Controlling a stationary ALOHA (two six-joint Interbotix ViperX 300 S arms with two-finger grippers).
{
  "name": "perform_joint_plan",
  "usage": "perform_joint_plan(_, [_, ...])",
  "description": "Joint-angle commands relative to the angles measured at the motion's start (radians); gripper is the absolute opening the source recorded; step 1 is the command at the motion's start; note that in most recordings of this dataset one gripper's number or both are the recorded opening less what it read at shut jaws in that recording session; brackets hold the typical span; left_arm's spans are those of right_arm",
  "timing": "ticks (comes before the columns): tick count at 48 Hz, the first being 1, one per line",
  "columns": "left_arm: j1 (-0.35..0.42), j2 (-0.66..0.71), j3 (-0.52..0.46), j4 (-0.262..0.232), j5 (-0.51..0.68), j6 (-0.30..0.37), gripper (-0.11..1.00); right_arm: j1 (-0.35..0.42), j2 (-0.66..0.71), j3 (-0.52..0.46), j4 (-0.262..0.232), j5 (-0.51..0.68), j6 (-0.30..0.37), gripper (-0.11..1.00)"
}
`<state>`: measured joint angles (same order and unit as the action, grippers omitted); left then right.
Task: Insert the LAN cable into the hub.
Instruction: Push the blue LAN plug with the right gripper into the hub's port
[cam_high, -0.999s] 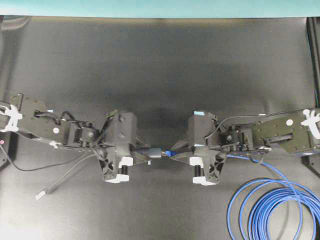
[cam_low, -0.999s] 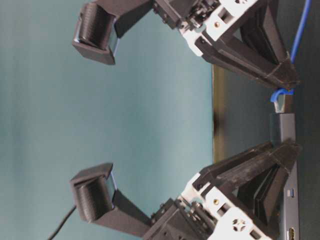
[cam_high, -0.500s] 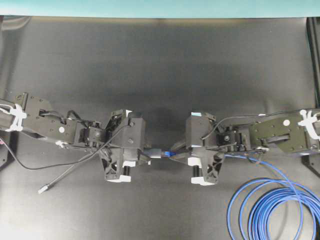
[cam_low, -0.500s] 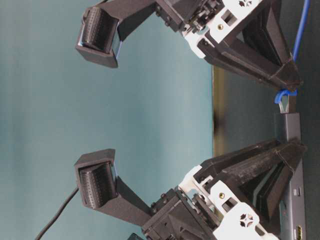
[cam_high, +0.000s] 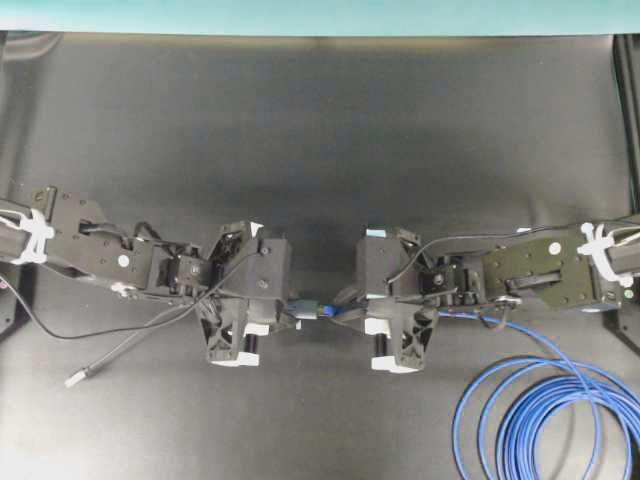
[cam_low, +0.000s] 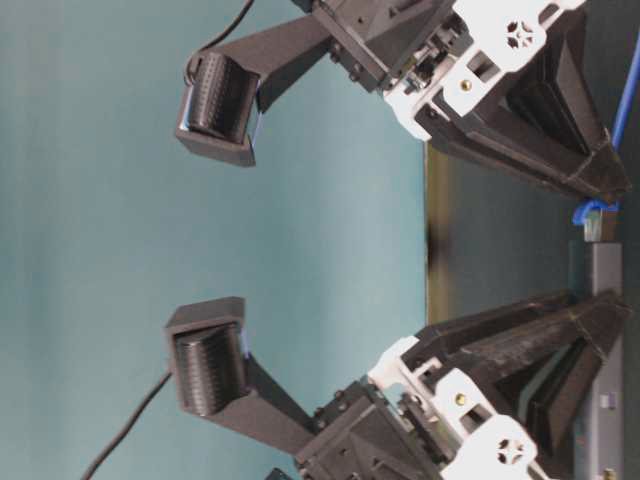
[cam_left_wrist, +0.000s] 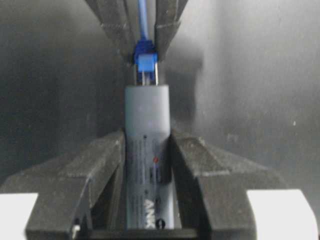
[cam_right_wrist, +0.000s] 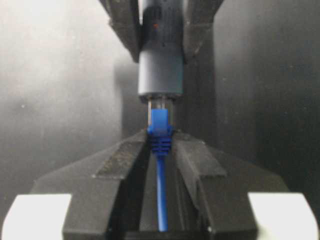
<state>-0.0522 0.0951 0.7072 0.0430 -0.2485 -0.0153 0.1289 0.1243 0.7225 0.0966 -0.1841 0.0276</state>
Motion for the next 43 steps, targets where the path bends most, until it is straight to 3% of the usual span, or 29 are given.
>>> perform_joint_plan(1, [0.002, -0.011, -0.049, 0.003, -0.023, 0.005, 0.28, -0.006, 0.000, -0.061, 0.000, -0.020, -0.017, 0.13])
perform_joint_plan(43, [0.005, -0.006, -0.058, 0.003, -0.017, 0.014, 0.28, -0.006, 0.026, -0.087, -0.002, -0.008, -0.028, 0.13])
